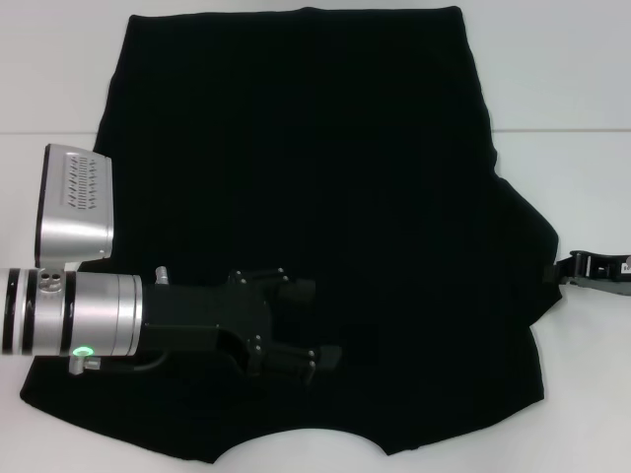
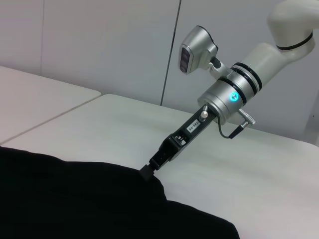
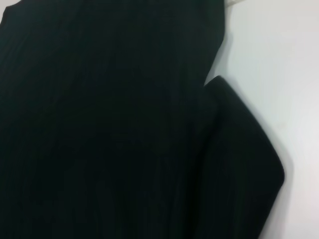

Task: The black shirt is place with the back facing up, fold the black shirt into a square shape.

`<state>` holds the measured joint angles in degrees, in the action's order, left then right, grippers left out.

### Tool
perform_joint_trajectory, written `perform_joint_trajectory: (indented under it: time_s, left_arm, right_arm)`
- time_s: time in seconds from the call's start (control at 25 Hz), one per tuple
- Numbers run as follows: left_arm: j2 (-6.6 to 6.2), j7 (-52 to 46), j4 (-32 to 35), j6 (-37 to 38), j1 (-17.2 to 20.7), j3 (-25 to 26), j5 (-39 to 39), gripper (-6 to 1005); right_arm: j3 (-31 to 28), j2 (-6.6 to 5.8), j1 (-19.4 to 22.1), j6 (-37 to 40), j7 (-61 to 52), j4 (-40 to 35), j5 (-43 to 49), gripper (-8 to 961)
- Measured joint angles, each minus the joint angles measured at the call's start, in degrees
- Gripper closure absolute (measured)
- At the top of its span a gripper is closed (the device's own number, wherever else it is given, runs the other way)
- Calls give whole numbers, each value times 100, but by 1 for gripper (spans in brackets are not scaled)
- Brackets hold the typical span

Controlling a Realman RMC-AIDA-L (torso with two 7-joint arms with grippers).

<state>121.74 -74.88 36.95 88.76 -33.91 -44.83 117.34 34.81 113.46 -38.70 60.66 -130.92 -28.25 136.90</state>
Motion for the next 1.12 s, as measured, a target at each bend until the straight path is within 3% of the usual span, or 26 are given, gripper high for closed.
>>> perform_joint_trajectory:
  time_s: [0.68,1.12]
  left_arm:
    - [23,-34,19,65,83,36,-52,49]
    - [42,-35,40,109,131,36,-54,49]
  right_arm:
    - [-604,-76,653,-19,795,-195,-1039,946]
    - [-869,-66,830,-72,927,-199,-1105,947]
